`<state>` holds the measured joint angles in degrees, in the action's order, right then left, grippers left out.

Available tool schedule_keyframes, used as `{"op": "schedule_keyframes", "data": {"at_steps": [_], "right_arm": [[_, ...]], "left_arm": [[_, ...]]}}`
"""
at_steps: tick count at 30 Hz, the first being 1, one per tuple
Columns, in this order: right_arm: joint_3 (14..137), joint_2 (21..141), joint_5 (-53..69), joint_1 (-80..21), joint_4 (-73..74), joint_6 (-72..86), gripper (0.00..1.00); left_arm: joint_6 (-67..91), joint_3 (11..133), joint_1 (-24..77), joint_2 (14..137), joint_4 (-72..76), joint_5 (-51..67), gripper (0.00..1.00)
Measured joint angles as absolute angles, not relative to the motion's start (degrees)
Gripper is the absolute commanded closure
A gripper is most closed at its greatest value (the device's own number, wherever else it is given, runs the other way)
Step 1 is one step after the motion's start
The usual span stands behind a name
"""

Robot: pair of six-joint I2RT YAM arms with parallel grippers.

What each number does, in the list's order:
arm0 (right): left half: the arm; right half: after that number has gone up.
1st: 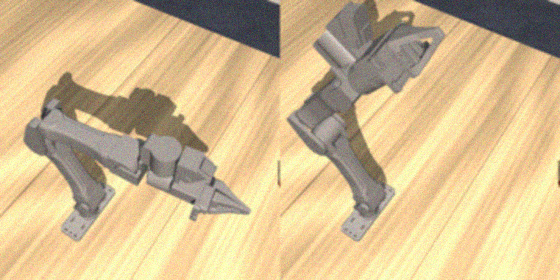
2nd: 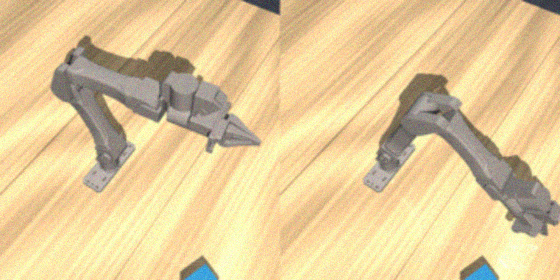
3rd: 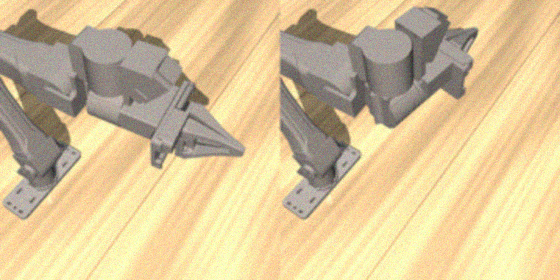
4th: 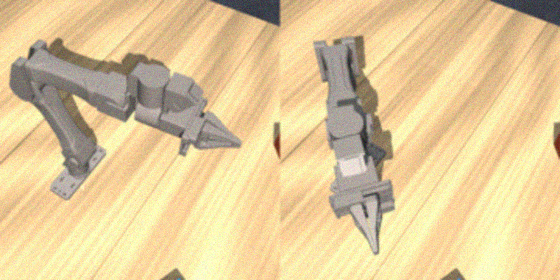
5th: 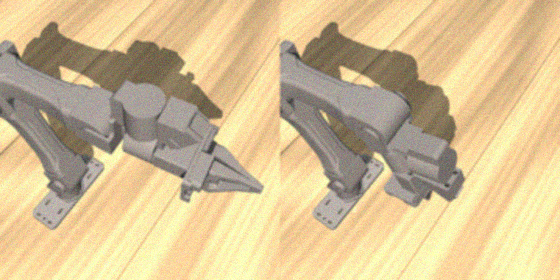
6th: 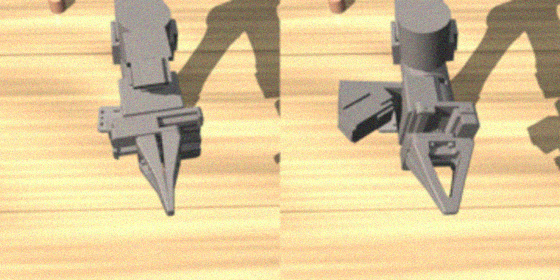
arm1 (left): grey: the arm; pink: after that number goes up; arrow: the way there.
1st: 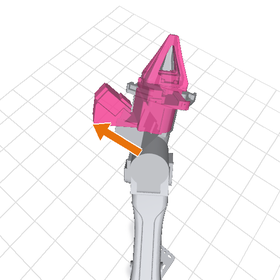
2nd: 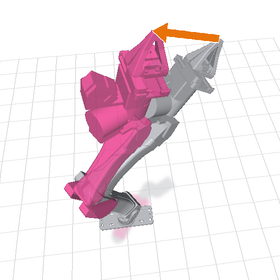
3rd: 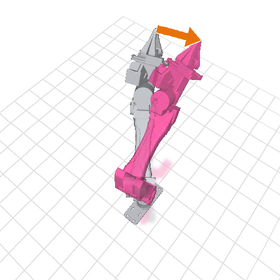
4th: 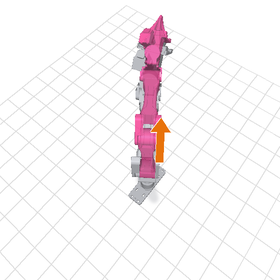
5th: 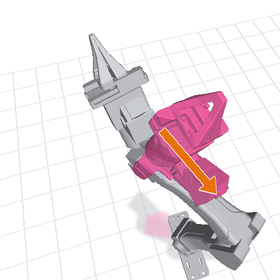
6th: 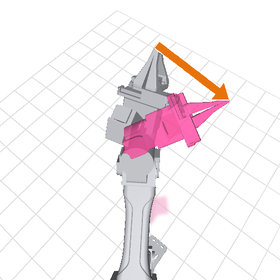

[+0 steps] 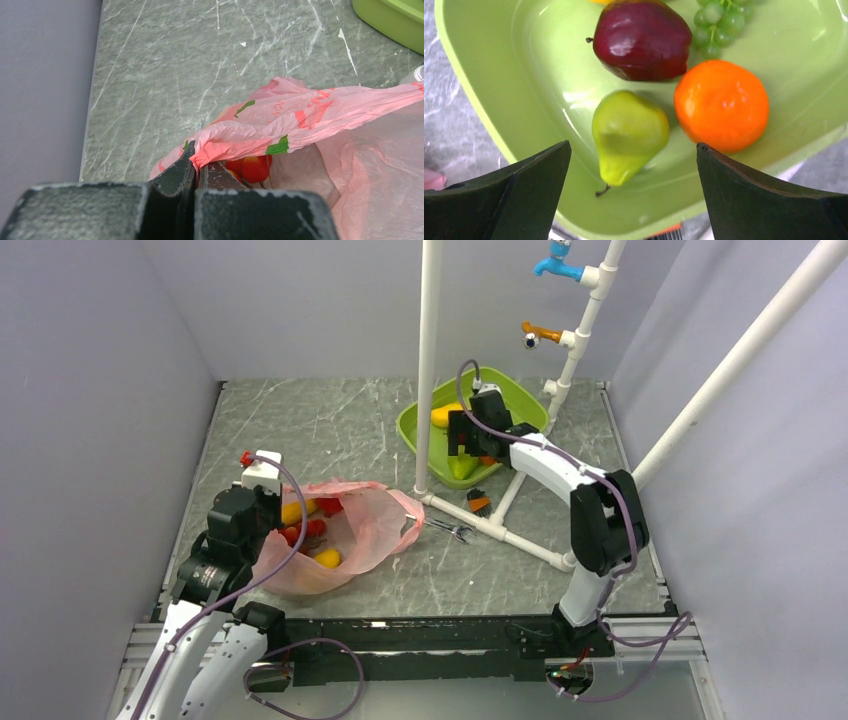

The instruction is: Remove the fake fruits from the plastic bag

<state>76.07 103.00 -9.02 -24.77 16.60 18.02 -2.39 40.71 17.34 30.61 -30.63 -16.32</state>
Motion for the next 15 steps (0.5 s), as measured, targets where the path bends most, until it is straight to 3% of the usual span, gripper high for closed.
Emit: {"op": "schedule_keyframes", "data": {"at_steps": [5,15], "right_arm": [[67.83,93.71,-8.19,-24.77,16.23,19.14,0.08],[46.04,62.41,-1.06,-27.66,16.27,21.52,0.12]], "left_arm": [[-2.39,40.71,17.34,30.55,-30.65,-16.32,1.00],[-2.39,40.71,17.34,29.61,-30.65,-15.90,1.00]]}}
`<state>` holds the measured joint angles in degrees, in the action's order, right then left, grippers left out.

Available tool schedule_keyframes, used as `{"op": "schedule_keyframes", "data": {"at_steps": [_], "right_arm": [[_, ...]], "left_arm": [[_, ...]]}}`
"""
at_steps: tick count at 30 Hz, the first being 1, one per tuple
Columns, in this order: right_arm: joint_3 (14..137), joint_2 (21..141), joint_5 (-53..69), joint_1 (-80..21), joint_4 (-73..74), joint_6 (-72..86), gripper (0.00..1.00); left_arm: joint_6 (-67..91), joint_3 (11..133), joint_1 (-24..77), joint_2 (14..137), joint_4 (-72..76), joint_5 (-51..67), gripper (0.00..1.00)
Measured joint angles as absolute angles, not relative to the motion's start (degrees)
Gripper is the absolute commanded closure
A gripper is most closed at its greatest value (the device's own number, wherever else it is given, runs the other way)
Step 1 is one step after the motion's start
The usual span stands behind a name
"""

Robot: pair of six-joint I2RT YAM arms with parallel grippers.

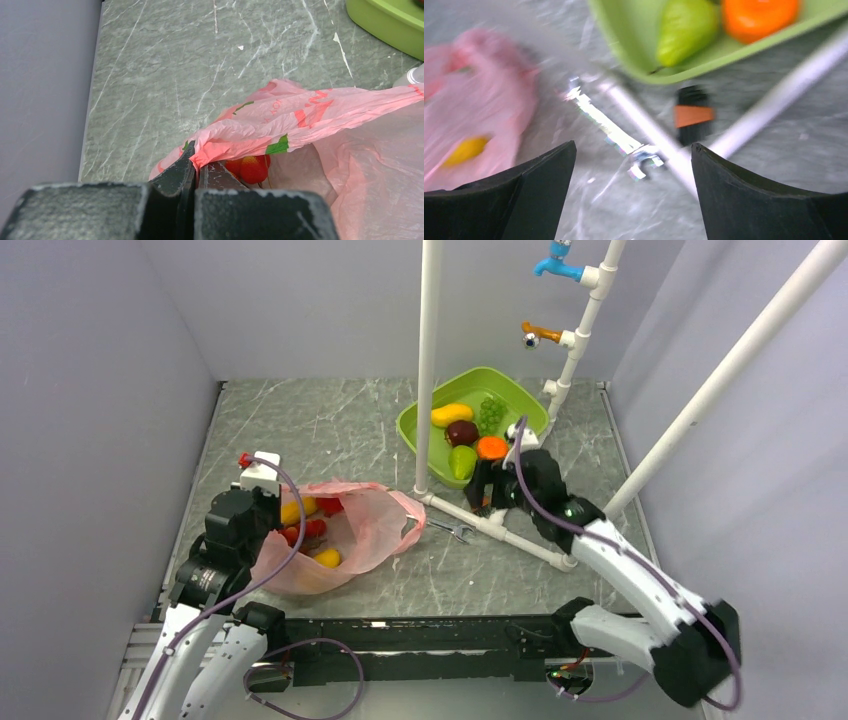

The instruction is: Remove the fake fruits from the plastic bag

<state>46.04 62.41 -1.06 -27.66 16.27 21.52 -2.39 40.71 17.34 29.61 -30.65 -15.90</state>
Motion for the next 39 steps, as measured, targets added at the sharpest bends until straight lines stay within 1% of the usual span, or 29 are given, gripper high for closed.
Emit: {"op": "schedule_keyframes", "data": {"at_steps": [2,5,7,11,13,15,18,21,23,26,27,30,31,33,35,39], "right_arm": [[44.16,56.23,-1.08,-33.12,17.10,21.39,0.13],[44.77,48.86,-0.99,-46.48,16.56,20.95,0.16],[46.30,47.18,-0.78,-52.14,15.92,20.95,0.17],[48.80,48.77,1.52,-59.02,10.79,20.88,0.17],[50.24,52.18,3.05,-62.70,8.21,20.58,0.21],[53.60,57.84,4.08,-66.35,6.50,20.34,0.28],[59.48,68.66,5.08,-69.67,4.14,20.12,0.29],[62.57,77.89,5.10,-70.59,1.37,20.12,0.40],[64.14,83.24,4.40,-70.57,1.13,20.05,0.48],[67.55,91.72,2.66,-70.54,1.28,20.10,0.59],[69.08,94.56,1.54,-70.54,1.91,20.14,0.61],[72.47,100.97,-1.21,-70.54,2.57,19.77,0.62],[73.08,102.48,-1.96,-70.54,2.55,19.42,0.61],[73.56,104.51,-3.46,-70.57,2.46,18.26,0.53],[73.56,105.82,-4.40,-70.54,1.96,16.78,0.48],[73.56,107.92,-3.97,-70.54,-1.52,13.69,0.42]], "left_arm": [[-2.39,40.71,17.34,29.61,-30.63,-15.55,1.00],[-2.42,40.71,17.34,29.76,-30.61,-15.25,1.00],[-2.42,40.71,17.34,29.89,-30.65,-15.25,1.00],[-2.42,40.71,17.34,29.87,-30.63,-15.27,1.00],[-2.42,40.71,17.34,29.89,-30.63,-15.31,1.00],[-2.42,40.71,17.34,29.91,-30.65,-15.35,1.00],[-2.42,40.71,17.34,30.17,-30.65,-15.70,1.00],[-2.42,40.60,17.34,30.35,-30.63,-16.12,1.00],[-2.42,40.51,17.34,30.44,-30.68,-16.38,1.00],[-2.44,40.51,17.34,30.68,-30.65,-16.43,1.00],[-2.44,40.51,17.37,30.72,-30.63,-16.45,1.00],[-2.50,40.49,17.52,30.74,-30.63,-16.53,1.00],[-2.57,40.49,17.58,30.74,-30.63,-16.60,1.00],[-2.59,40.49,17.61,30.74,-30.63,-16.64,1.00],[-2.61,40.49,17.63,30.74,-30.63,-16.73,1.00],[-2.81,40.49,17.72,30.74,-30.59,-16.86,1.00]]}}
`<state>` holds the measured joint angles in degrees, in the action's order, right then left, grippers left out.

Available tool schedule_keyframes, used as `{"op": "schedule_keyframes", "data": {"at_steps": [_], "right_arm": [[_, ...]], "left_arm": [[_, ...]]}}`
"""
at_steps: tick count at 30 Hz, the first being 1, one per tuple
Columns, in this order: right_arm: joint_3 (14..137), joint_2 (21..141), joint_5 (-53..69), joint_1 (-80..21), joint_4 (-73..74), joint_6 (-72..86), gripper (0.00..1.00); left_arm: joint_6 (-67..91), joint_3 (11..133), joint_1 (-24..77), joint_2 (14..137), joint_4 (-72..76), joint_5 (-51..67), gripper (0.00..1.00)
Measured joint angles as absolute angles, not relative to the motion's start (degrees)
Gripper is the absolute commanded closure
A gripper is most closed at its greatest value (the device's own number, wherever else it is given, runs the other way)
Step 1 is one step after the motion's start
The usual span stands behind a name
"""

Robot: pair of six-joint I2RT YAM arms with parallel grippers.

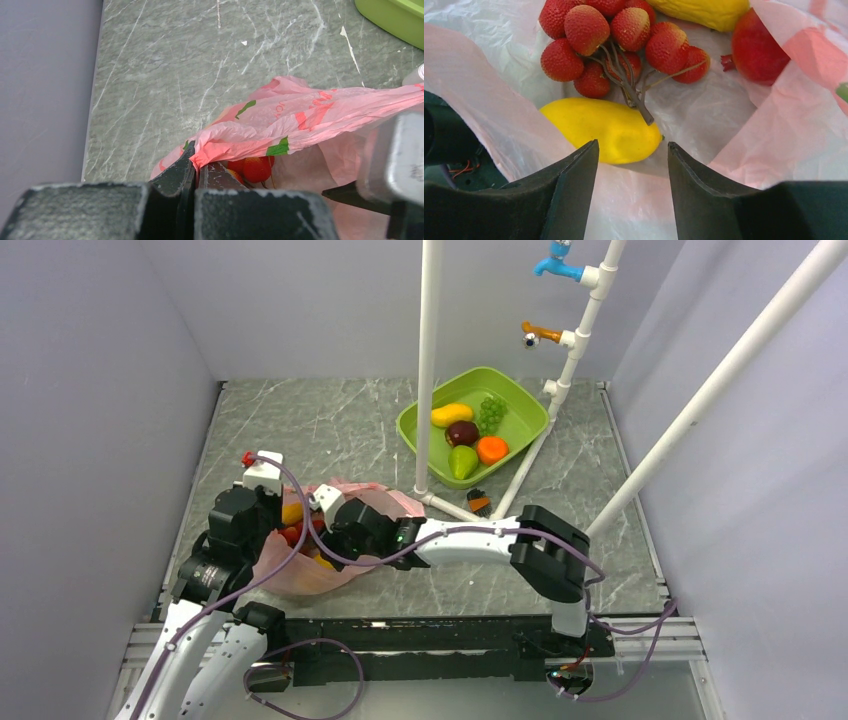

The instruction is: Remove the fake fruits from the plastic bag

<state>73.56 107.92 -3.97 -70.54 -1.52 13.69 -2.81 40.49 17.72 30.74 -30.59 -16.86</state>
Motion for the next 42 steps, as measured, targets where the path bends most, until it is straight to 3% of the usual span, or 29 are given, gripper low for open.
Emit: {"op": "schedule_keyframes", "data": {"at_steps": [5,11,29,33,42], "right_arm": [[75.40,112.53,-2.57,-70.43,-5.02,11.03,0.35],[77.08,116.18,1.87,-70.26,-8.80,7.77,0.10],[73.21,118.08,13.50,-70.32,-11.77,-2.13,0.06],[74.78,120.07,14.33,-70.32,-11.66,-3.38,0.00],[76.34,122.83,13.13,-70.50,-14.06,-5.37,0.07]], "left_arm": [[-2.98,40.49,17.74,30.74,-30.20,-16.88,1.00],[-3.01,40.21,17.87,30.72,-30.06,-16.97,1.00],[-3.64,40.07,17.89,30.70,-29.80,-16.93,1.00],[-3.64,40.05,17.89,30.70,-29.78,-16.93,1.00],[-3.68,40.05,17.89,31.09,-29.76,-16.91,1.00]]}}
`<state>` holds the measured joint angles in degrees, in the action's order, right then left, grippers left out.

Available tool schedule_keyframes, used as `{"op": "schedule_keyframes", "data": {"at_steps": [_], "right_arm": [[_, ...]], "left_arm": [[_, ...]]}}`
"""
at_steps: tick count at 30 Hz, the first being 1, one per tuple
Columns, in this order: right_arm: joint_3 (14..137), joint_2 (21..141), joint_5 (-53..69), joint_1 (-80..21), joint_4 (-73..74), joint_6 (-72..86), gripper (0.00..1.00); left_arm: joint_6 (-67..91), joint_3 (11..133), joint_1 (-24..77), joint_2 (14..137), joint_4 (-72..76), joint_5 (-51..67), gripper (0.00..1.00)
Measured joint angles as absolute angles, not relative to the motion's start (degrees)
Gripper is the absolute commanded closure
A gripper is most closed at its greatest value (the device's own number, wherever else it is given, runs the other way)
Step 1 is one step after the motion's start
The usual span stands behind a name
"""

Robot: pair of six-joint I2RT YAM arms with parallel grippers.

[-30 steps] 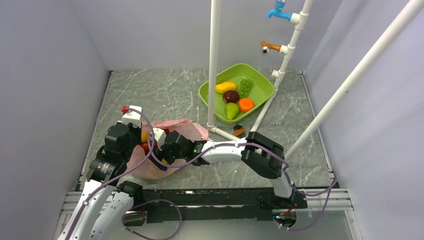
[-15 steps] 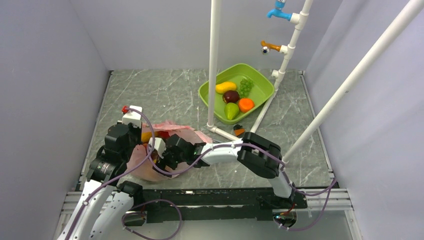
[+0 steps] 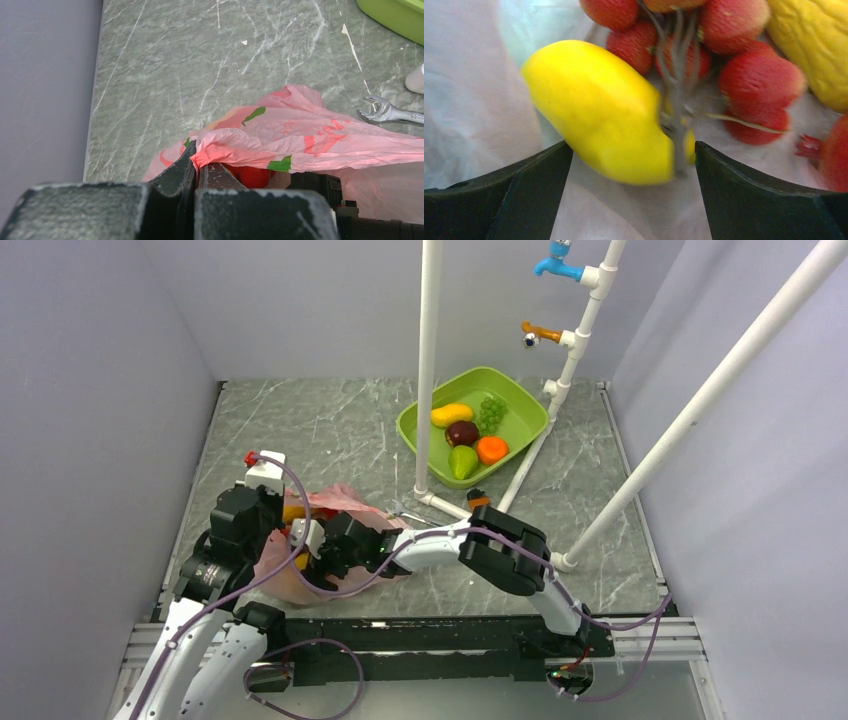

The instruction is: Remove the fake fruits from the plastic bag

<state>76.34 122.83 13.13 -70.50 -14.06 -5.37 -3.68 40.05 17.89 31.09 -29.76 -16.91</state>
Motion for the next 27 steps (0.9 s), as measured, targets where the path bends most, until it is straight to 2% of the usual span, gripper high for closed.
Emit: {"op": "schedule_keyframes", "data": {"at_steps": [6,11,15,19,22,27], "right_arm": [[70.54,121.75,-2.33,-70.96,-21.52,-2.39,0.17],[65.06,118.91,-16.80,-70.39,-24.45,0.38,0.34],[63.18,118.26,-22.76,-69.21,-25.45,2.96,0.38],[63.11,117.03,-23.75,-68.60,-23.81,4.99,0.36],[63.09,113.10,-22.70,-68.62,-20.64,6.83,0.28],[66.72,105.36,-20.80,-68.73,-15.03,10.09,0.21]], "left_arm": [[-3.68,40.05,17.89,31.18,-29.69,-16.91,1.00],[-3.70,40.05,17.89,31.51,-29.47,-16.86,1.00],[-3.70,40.05,17.89,31.66,-29.34,-16.82,1.00],[-3.73,40.05,17.89,31.73,-29.32,-16.80,1.00],[-3.84,40.05,17.89,31.83,-29.32,-16.80,1.00],[-3.86,40.05,17.89,32.38,-29.30,-16.80,1.00]]}}
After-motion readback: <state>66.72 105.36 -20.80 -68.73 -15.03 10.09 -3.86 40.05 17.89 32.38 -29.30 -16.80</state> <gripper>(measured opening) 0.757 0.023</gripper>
